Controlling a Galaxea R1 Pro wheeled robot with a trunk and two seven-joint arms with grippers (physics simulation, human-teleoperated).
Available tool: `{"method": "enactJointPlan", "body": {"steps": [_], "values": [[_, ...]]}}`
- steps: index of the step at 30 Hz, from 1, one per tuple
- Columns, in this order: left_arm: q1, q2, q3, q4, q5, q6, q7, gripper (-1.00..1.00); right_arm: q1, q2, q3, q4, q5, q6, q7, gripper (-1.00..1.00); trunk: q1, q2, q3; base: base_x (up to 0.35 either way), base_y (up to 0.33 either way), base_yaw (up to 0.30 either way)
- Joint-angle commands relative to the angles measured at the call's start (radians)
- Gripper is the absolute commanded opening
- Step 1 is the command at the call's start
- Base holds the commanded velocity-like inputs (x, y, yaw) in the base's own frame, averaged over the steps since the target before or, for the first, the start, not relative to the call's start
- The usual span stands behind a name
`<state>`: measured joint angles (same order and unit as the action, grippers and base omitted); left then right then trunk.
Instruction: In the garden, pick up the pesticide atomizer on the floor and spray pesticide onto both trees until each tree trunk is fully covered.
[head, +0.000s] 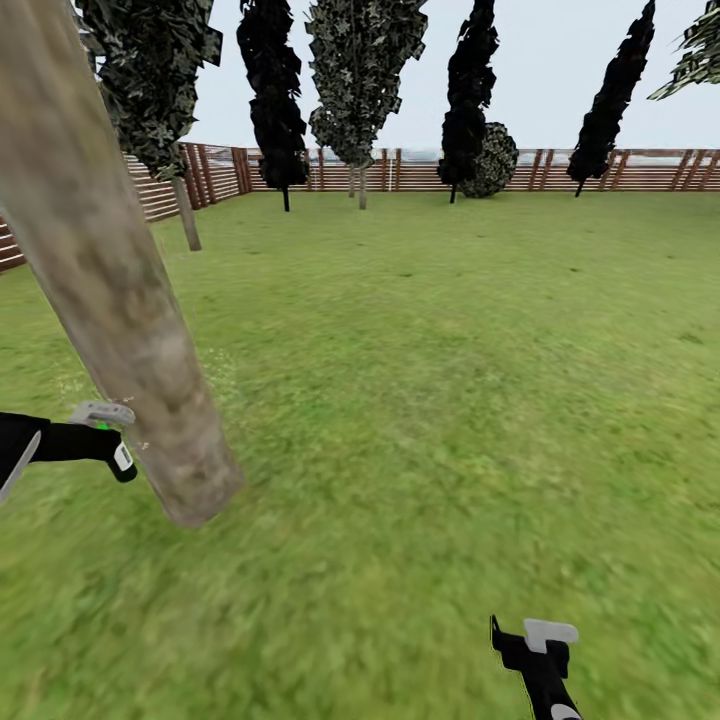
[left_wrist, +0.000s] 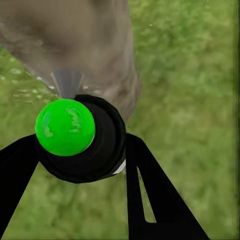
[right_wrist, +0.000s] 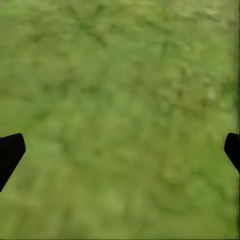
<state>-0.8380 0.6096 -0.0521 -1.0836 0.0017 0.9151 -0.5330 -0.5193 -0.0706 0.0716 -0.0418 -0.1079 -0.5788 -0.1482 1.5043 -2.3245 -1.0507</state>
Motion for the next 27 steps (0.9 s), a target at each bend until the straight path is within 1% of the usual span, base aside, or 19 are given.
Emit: {"method": "enactJointPlan", "body": {"steps": [1,6,9,11,13,17,20,23,27], "values": [[-0.001,0.001,-0.002,-0.001,-0.001,0.005,-0.002,-1.0,0.0,0.0,0.008,0.0,-0.01,-0.003,-0.001,1.0,0.0,0.0,-0.001,-0.071,-0.271,0.0],[-0.001,0.001,0.0,-0.001,-0.003,0.005,-0.002,-1.0,0.0,0.0,0.008,0.0,-0.01,-0.003,-0.001,1.0,0.0,0.0,-0.001,-0.112,-0.27,0.0],[-0.001,0.001,0.004,0.0,-0.006,0.004,-0.001,-1.0,-0.001,0.0,0.008,0.0,-0.01,-0.003,-0.001,1.0,0.0,0.0,-0.001,-0.014,-0.271,0.0],[0.0,0.002,0.006,0.015,-0.005,0.002,0.002,-1.0,-0.001,0.0,0.008,0.0,-0.01,-0.003,-0.001,1.0,0.0,0.0,-0.001,0.017,-0.271,0.0],[0.0,0.005,0.011,0.08,-0.007,-0.008,0.004,-1.0,-0.001,0.001,0.008,0.0,-0.01,-0.003,-0.001,1.0,0.0,0.0,-0.001,0.067,-0.271,0.084],[0.002,0.006,0.01,0.119,-0.011,-0.011,0.006,-1.0,-0.001,0.002,0.008,0.0,-0.01,-0.003,-0.001,1.0,0.0,0.0,-0.001,0.056,-0.271,0.255],[0.002,0.008,0.018,0.173,-0.018,-0.013,0.013,-1.0,-0.001,0.002,0.008,0.0,-0.01,-0.003,-0.001,1.0,0.0,0.0,-0.001,0.105,-0.224,0.263],[0.001,0.005,0.02,0.173,-0.019,-0.013,0.016,-1.0,-0.001,0.002,0.008,0.0,-0.01,-0.003,-0.001,1.0,0.0,0.0,-0.001,0.186,-0.128,0.05],[-0.001,0.004,0.02,0.163,-0.017,-0.013,0.018,-1.0,-0.001,0.002,0.008,0.0,-0.01,-0.003,-0.001,1.0,0.0,0.0,-0.001,0.02,-0.013,0.015]]}}
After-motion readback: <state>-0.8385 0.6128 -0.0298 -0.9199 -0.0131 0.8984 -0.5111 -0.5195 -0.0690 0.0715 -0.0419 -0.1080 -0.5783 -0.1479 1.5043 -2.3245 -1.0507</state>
